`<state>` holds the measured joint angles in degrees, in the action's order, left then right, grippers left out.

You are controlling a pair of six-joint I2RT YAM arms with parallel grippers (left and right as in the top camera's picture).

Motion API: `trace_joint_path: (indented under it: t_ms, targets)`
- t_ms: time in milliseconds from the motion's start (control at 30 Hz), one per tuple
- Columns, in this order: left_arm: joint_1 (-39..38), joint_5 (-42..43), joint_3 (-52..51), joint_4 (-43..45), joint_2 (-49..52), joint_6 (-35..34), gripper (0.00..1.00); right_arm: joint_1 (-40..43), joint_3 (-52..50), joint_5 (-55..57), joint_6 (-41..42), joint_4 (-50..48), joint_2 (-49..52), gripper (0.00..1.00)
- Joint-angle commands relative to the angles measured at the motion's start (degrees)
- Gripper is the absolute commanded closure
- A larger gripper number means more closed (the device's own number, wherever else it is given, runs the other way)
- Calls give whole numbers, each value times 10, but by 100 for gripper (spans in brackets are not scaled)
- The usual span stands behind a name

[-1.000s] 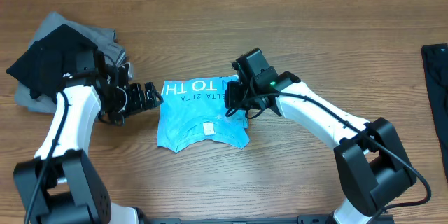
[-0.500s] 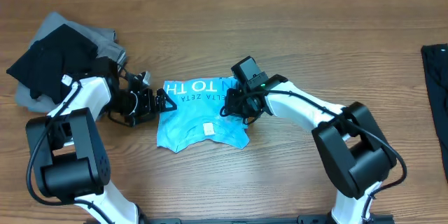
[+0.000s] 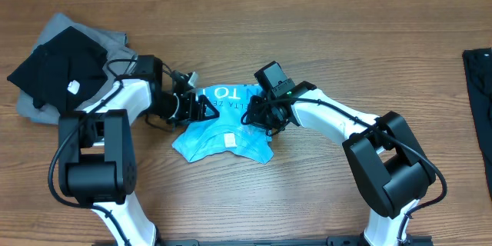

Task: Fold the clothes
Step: 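Grasp the blue bundle's left side with the left gripper, then carry the blue bundle left and place it on the grey clothes stack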

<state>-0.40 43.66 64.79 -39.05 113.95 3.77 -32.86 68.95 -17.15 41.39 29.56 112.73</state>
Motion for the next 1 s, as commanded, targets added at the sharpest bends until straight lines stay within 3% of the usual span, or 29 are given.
trace_joint_path:
  t_ms: [0,67,200,333,667,967]
  targets:
    - [-21,-110,-40,2,66,-6,38,-2,-5,1,5,5,22,96]
    - [-20,-111,-40,1,66,-6,55,-2,-5,1,5,5,22,96]
    - [-17,-110,-40,0,66,-6,78,-2,-5,-1,5,6,22,96]
    - [-12,-105,-38,-2,63,-6,95,0,-4,-7,3,15,18,96]
    - [28,-91,57,-123,-27,38,96,29,10,142,-9,156,-104,96]
    - [80,-91,207,-172,-106,33,96,48,10,147,-9,197,-160,96]
